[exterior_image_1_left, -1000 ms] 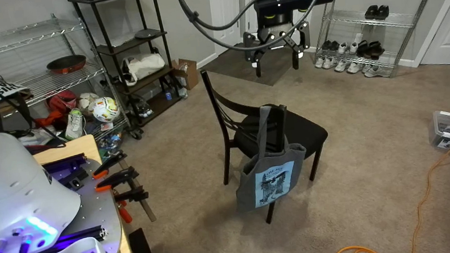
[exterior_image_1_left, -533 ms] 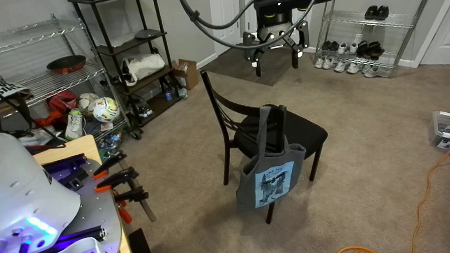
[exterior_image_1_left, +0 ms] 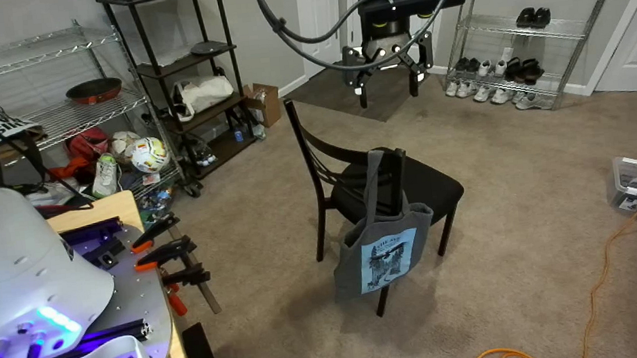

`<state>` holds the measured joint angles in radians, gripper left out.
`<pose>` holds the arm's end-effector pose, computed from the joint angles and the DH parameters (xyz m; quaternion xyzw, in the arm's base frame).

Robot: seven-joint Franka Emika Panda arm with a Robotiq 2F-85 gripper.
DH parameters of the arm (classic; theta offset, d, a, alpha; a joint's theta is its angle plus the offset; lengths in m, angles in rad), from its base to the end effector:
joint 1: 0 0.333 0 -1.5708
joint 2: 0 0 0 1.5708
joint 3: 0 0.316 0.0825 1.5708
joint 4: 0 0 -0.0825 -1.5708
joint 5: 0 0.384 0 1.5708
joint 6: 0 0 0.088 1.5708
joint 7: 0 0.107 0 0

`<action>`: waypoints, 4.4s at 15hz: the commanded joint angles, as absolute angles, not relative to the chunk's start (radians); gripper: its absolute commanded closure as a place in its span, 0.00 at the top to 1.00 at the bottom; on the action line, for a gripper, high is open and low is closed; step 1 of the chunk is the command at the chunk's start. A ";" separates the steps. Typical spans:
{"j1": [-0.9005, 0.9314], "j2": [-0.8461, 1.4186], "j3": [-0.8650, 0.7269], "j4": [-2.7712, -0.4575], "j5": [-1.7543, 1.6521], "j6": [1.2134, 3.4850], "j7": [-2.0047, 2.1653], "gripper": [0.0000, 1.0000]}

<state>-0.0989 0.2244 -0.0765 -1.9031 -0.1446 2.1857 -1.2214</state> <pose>0.6046 -0.1104 0.3890 0.8426 0.5333 -0.0219 0.0713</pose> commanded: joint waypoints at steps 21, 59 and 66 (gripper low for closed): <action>-0.098 0.583 0.104 -1.593 -0.117 2.070 -1.696 1.00; -0.061 0.669 0.027 -1.755 -0.366 2.492 -1.641 1.00; -0.084 0.667 0.048 -1.805 -0.310 2.583 -1.635 1.00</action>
